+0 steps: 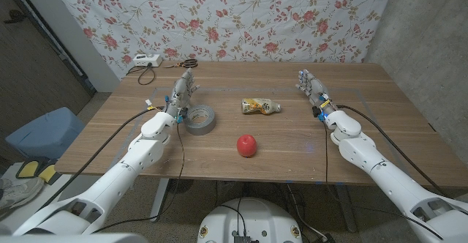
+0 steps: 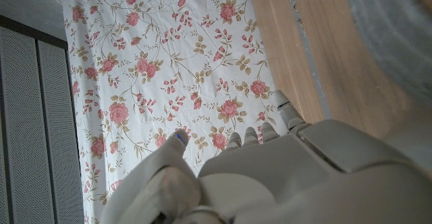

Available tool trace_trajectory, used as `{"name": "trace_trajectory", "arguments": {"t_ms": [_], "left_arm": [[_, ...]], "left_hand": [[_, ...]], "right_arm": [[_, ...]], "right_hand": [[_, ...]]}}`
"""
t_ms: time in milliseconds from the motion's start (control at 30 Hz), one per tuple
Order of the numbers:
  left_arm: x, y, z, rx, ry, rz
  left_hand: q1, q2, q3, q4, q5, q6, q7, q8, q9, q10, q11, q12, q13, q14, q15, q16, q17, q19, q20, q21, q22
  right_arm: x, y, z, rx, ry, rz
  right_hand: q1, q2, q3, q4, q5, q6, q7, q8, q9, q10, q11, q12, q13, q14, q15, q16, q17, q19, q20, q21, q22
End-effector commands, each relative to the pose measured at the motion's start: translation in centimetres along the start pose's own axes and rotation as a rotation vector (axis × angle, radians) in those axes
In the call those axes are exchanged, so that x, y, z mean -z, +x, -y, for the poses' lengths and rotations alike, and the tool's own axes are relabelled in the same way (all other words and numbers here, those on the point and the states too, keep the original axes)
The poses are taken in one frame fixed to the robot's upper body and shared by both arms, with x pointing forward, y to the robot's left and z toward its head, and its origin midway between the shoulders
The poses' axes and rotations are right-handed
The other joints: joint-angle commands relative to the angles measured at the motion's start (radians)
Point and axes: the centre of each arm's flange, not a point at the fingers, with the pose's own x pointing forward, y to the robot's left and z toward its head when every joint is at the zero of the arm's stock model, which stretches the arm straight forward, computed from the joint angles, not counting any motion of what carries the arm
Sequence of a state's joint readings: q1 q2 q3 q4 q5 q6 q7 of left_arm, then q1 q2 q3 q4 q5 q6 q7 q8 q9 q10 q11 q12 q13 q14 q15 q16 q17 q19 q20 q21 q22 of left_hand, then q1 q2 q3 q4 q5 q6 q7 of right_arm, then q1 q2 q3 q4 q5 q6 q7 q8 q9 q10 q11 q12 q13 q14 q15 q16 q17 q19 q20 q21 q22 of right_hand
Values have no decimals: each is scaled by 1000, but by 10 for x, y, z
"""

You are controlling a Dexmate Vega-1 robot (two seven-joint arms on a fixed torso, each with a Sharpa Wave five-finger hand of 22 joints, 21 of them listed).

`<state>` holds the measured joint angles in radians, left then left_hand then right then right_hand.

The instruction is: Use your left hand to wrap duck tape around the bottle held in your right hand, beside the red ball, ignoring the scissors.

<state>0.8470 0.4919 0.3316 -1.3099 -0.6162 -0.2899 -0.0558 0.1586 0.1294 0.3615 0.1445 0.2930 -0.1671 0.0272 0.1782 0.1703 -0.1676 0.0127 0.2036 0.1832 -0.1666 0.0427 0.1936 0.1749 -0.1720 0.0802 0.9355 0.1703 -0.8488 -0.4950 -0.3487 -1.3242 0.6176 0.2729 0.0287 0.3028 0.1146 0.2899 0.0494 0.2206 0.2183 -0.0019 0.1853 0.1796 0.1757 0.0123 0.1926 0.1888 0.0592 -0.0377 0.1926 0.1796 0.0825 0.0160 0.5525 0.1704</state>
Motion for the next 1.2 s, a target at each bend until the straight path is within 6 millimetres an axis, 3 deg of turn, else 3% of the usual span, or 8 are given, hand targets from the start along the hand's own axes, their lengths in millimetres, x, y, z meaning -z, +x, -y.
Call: {"name": "trace_trajectory", "arguments": {"t_ms": [33,233,367,433,700,1200], "left_arm": [[-10,4,0,-5,21,19],[-12,8,5,-1,38,9],[-13,9,9,-4,41,7],[-14,10,11,-5,44,4],[-17,9,19,-10,53,6],[-20,4,28,-5,56,1]], "left_hand": [[7,0,7,-2,7,-175,2,6,2,-174,3,6,2,-174,3,4,4,-232,3,12,4],[8,-1,5,-3,9,-160,3,10,2,-159,12,11,2,-159,6,8,4,-221,5,10,4],[10,-5,3,-6,11,-129,3,17,2,-134,30,18,2,-136,15,13,4,-202,16,7,4],[11,-6,2,-8,12,-116,2,19,2,-117,43,22,3,-121,20,16,4,-190,18,6,4],[15,-11,-1,-13,15,-71,-5,25,3,-82,57,30,3,-87,35,20,3,-160,34,1,4],[18,-13,-3,-17,18,-43,-14,24,4,-53,80,35,5,-58,45,22,4,-138,57,-7,4]], "right_arm": [[-8,1,2,-8,-69,3],[-17,2,4,-46,-179,-15],[-23,1,3,-82,-268,-45],[-27,1,1,-111,-337,-66],[-36,-2,-4,-172,-467,-98],[-54,-7,-26,-290,-666,-131]], "right_hand": [[16,-5,8,-8,3,8,-1,5,1,8,0,6,4,10,3,4,4,13,-2,2,2],[46,-30,10,-45,3,15,0,8,2,10,10,6,4,13,28,3,0,17,3,-9,1],[106,-36,28,-102,-2,19,-7,9,4,10,14,5,5,32,66,8,1,28,69,-25,3],[121,-32,35,-115,-6,21,-13,10,4,14,9,6,6,43,73,13,2,33,84,-28,4],[149,-23,48,-137,-13,26,-17,11,5,23,7,10,7,62,67,19,3,41,96,-32,5],[171,-21,56,-159,-21,20,-19,9,6,27,8,10,8,62,65,18,5,42,104,-40,6]]}}
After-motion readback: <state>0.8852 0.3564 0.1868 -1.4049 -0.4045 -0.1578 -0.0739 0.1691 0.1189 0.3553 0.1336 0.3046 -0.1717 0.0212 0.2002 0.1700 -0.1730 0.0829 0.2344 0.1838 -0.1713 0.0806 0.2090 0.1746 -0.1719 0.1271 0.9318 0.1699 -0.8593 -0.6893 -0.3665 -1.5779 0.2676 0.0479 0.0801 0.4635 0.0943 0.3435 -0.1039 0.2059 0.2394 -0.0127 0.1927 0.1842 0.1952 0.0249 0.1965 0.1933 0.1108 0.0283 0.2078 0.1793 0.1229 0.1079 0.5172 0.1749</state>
